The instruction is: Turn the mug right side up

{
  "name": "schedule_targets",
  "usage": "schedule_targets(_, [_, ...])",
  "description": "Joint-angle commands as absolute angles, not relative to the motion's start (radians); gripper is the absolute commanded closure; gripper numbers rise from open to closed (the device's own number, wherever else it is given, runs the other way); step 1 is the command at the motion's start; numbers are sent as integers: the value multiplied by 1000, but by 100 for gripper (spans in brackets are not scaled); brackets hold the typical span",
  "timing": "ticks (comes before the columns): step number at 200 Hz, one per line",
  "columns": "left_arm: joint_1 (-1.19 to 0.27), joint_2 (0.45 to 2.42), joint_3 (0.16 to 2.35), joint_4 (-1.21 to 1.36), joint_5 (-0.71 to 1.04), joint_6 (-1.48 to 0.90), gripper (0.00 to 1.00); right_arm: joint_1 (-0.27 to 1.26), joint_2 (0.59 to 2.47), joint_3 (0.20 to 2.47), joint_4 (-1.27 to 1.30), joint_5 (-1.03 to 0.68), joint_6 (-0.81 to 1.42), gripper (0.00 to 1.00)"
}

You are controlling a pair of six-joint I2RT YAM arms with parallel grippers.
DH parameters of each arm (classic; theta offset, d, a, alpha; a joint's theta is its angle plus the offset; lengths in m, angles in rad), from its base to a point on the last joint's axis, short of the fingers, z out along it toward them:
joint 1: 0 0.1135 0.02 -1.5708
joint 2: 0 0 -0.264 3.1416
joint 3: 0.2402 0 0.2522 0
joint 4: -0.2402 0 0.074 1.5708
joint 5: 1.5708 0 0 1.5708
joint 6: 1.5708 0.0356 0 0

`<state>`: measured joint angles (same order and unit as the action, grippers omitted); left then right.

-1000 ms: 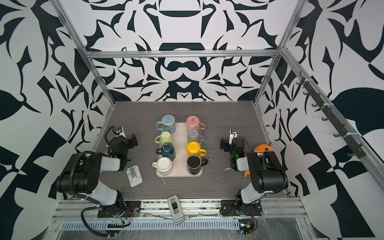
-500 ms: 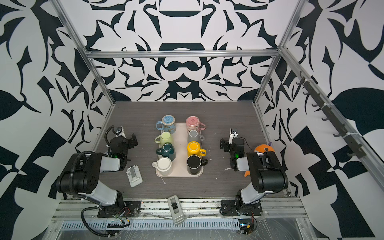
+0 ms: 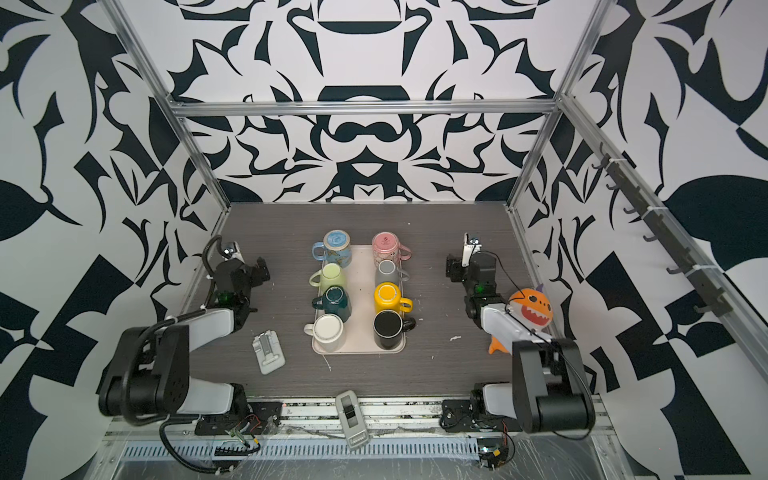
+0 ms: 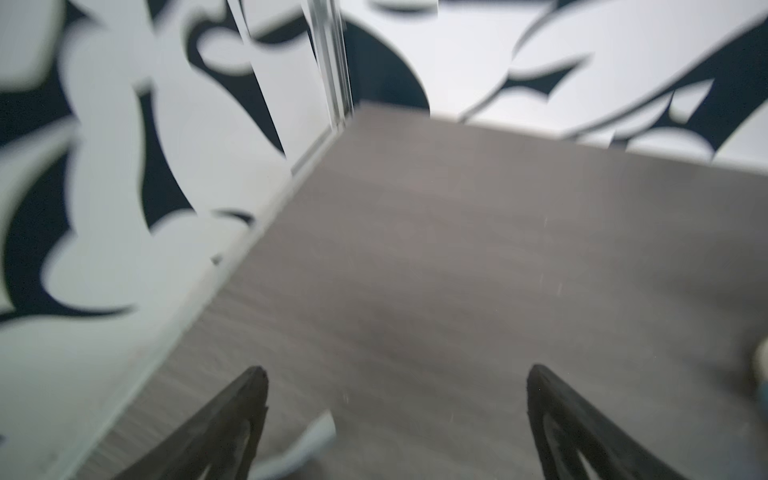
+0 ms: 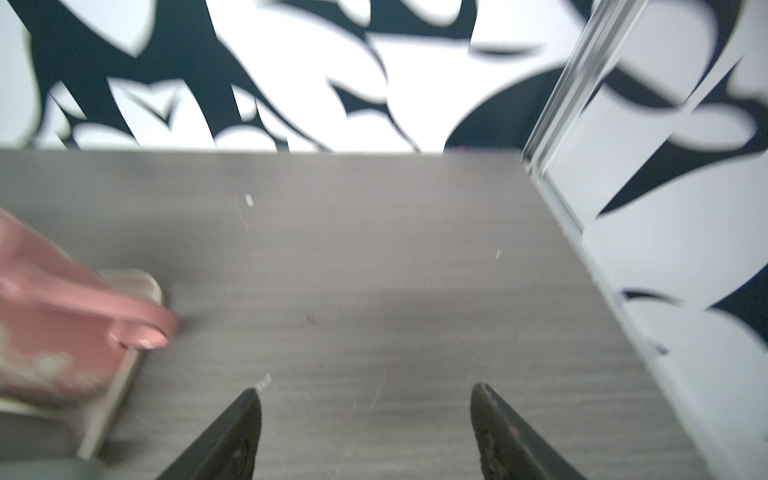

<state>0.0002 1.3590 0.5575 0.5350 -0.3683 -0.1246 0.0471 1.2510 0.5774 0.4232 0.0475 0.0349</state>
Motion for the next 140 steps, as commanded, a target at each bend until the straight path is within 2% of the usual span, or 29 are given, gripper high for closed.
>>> schedule_targets(1, [0, 1231, 670, 235, -384, -221, 3, 49, 1151, 640, 210, 45, 144, 20])
schedule_targets(56, [-3, 1006, 770, -111, -270, -571, 3, 51, 1041, 779, -122, -38, 559, 28])
schedule_targets(74, [-3, 946, 770, -178, -241, -707, 3, 50, 1058, 798, -146, -143, 693, 44])
schedule_targets(95, [-3, 895, 762, -221, -200, -821, 2, 60, 1105, 812, -141, -220, 795, 53])
schedule_targets(140, [-3, 866, 786, -325, -103, -954, 2, 118, 1226, 867, -140, -227, 908, 55])
